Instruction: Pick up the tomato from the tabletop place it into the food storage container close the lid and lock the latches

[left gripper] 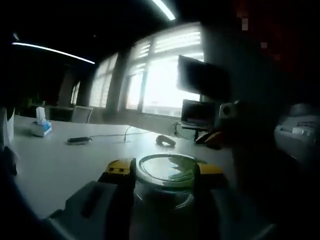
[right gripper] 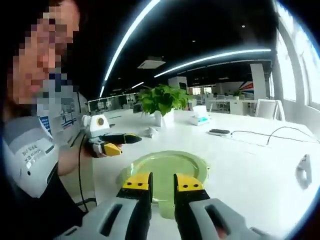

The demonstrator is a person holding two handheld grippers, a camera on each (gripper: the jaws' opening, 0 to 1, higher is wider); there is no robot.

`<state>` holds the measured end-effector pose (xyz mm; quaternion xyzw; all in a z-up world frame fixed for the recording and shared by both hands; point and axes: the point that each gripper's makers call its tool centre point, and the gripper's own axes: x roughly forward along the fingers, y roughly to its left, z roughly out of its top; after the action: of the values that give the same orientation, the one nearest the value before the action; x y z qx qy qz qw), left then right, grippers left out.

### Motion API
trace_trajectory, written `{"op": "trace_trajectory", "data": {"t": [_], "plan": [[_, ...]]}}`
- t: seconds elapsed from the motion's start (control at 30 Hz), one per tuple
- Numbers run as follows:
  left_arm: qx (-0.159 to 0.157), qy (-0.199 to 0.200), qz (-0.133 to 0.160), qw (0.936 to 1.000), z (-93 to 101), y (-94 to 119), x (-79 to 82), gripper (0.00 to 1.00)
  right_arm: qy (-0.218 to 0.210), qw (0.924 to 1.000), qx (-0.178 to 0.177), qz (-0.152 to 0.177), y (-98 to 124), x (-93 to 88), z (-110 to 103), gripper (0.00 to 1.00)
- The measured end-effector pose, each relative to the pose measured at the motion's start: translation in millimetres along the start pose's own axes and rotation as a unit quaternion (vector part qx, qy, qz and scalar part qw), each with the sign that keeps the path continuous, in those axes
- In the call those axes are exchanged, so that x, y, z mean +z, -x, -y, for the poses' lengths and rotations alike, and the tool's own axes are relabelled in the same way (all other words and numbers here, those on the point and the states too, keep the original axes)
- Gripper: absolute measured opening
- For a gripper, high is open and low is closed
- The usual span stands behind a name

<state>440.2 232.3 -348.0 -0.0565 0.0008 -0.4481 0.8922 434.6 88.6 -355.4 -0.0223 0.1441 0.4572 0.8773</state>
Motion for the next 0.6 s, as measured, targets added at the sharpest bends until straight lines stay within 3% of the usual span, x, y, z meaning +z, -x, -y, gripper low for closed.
{"op": "trace_trajectory", "data": {"t": [0.17, 0.2, 0.33, 0.47, 0.6], "plan": [[-0.033, -0.035, -0.030, 0.9984, 5.2, -19.0, -3.1, 0.36, 0.073, 0.9971, 0.000, -0.022, -2.1, -6.2, 5.9, 0.12], [-0.042, -0.037, -0.047, 0.9973, 4.7, -23.3, -7.1, 0.35, 0.084, 0.9959, 0.006, -0.034, -5.6, -8.3, 2.8, 0.12], [-0.087, -0.066, -0.107, 0.9883, -0.5, -39.2, -20.5, 0.35, 0.057, 0.9947, 0.033, -0.080, -18.5, -18.1, -9.2, 0.18], [-0.128, -0.057, -0.141, 0.9800, -5.7, -51.1, -25.6, 0.40, 0.070, 0.9933, 0.038, -0.084, -30.2, -13.1, -6.9, 0.26], [-0.159, -0.067, -0.191, 0.9663, -10.3, -55.1, -40.5, 0.44, 0.066, 0.9905, 0.047, -0.111, -36.4, -15.1, -6.3, 0.31]]}}
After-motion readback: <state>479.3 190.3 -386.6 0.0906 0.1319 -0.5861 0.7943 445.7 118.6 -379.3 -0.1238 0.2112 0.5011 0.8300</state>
